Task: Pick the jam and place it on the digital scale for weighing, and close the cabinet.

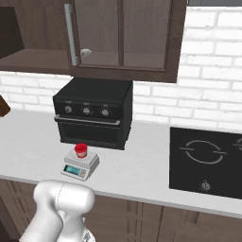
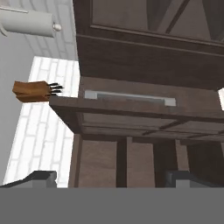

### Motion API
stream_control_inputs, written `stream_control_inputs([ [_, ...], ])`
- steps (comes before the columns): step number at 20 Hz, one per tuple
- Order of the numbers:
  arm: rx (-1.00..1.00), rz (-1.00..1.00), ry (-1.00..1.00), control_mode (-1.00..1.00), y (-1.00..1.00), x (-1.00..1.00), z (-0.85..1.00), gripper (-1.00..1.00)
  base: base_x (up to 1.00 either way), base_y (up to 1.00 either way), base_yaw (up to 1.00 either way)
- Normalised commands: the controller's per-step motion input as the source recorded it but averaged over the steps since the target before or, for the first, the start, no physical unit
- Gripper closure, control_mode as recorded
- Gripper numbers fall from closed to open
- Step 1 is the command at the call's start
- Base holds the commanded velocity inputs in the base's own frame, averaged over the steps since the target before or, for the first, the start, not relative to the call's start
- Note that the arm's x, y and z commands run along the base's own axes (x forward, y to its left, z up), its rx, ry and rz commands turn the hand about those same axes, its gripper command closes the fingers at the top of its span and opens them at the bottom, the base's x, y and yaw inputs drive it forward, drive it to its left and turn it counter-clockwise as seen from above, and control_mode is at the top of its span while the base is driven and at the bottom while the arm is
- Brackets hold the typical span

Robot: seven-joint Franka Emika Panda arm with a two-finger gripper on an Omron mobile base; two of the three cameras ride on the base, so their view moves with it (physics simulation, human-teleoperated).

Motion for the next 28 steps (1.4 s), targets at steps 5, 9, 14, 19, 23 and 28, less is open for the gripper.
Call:
stream_control_inputs([
  [5, 0.0, -0.05, 0.0, -1.0, 1.0, 0.1, -0.05, -1.0, 0.0, 0.0, 0.0],
  [9, 0.0, -0.01, 0.0, -1.0, 0.99, 0.06, -0.28, -1.0, 0.0, 0.0, 0.0],
  [14, 0.09, 0.0, 0.0, -1.0, 0.88, 0.44, -0.45, -1.0, 0.0, 0.0, 0.0],
  [19, 0.18, -0.01, -0.07, -1.0, 0.64, 1.0, -0.76, -1.0, 0.0, 0.0, 0.0],
  [23, 0.08, -0.07, -0.14, -1.0, 0.52, 1.0, -0.74, -1.0, 0.0, 0.0, 0.0],
  [28, 0.0, -0.1, 0.06, -1.0, -0.02, 1.0, -0.5, -1.0, 0.0, 0.0, 0.0],
])
